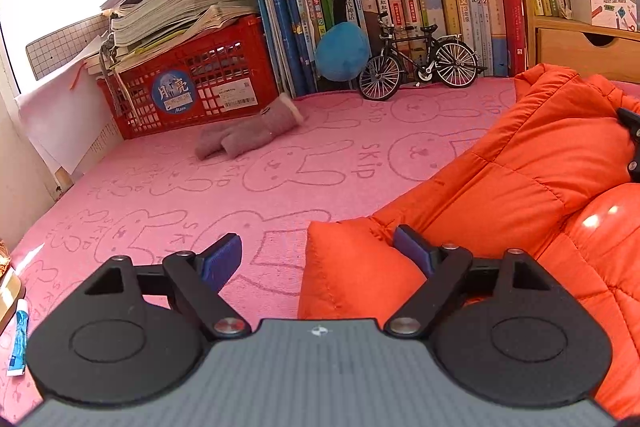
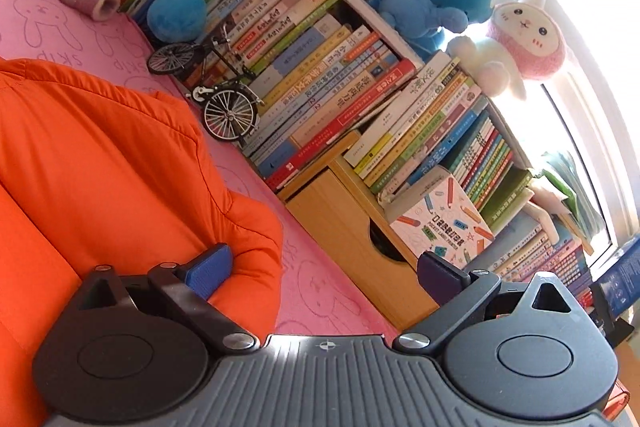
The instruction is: Fold clothes
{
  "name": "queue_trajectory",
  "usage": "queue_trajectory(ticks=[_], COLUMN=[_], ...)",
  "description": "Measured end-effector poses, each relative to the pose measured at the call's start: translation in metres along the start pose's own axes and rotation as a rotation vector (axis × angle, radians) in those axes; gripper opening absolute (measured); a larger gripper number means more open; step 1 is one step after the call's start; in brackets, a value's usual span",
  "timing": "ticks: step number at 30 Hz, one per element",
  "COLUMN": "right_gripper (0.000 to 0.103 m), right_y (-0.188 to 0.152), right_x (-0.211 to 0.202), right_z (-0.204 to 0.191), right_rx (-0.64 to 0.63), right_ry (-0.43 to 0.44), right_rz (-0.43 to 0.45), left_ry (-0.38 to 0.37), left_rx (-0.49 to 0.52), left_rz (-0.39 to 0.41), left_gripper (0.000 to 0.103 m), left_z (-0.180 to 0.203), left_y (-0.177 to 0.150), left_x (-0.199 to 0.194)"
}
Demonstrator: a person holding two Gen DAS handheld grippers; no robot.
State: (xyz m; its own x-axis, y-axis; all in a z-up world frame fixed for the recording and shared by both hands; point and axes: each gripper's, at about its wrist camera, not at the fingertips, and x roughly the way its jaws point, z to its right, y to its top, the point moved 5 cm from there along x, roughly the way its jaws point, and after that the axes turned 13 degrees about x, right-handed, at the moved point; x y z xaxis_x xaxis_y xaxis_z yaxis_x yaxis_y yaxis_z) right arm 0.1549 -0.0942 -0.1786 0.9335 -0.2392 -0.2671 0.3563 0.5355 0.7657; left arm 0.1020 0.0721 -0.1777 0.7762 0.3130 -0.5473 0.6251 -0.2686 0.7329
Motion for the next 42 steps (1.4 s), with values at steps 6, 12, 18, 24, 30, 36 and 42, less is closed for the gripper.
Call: queue_trajectory(ticks=[6,12,18,24,30,36,42], right_gripper=[0.096,0.097,0.097,0.097,0.097,0.099,0.076], right_y=[0.005,0.045,0.004,-0.054,-0.057,-0.046,-0.034], right_x=[-0.012,-0.086,-0.113,-0.133,-0.165,-0.173,-0.141], right_z=[0.052,0.003,-0.04,0.008,0.035,0.053,0.017], right_rx=[0.2,0.29,0.221,0.178,0.318,0.495,0.431], right_ry=[-0.18,-0.053,-0.052,-0.214,-0.244,-0.282,-0.216], right_rz=[-0.196,-0.016,-0.049,-0.126,-0.13,-0.157,-0.226], left_ry=[-0.042,-0.086,-0.114,-0.145,-0.214,-0.288,-0.524], left_rx=[-0.022,-0.01,0.033,0.119,0.088,-0.097,-0.265], left_rz=[-0.005,-0.017,-0.01,0.034,0.029,0.008,-0.002], left_gripper=[0.086,0.086,0.097,0.097,0.096,0.09,0.09], left_z=[-0.006,-0.01,-0.017,-0.017,-0.032,-0.081,-0.099], left_y=[-0.001,0.001,0.0,0.001,0.005,0.012,0.013], left_x=[0.002,0.005,0.011,0.013,0.012,-0.025,-0.075])
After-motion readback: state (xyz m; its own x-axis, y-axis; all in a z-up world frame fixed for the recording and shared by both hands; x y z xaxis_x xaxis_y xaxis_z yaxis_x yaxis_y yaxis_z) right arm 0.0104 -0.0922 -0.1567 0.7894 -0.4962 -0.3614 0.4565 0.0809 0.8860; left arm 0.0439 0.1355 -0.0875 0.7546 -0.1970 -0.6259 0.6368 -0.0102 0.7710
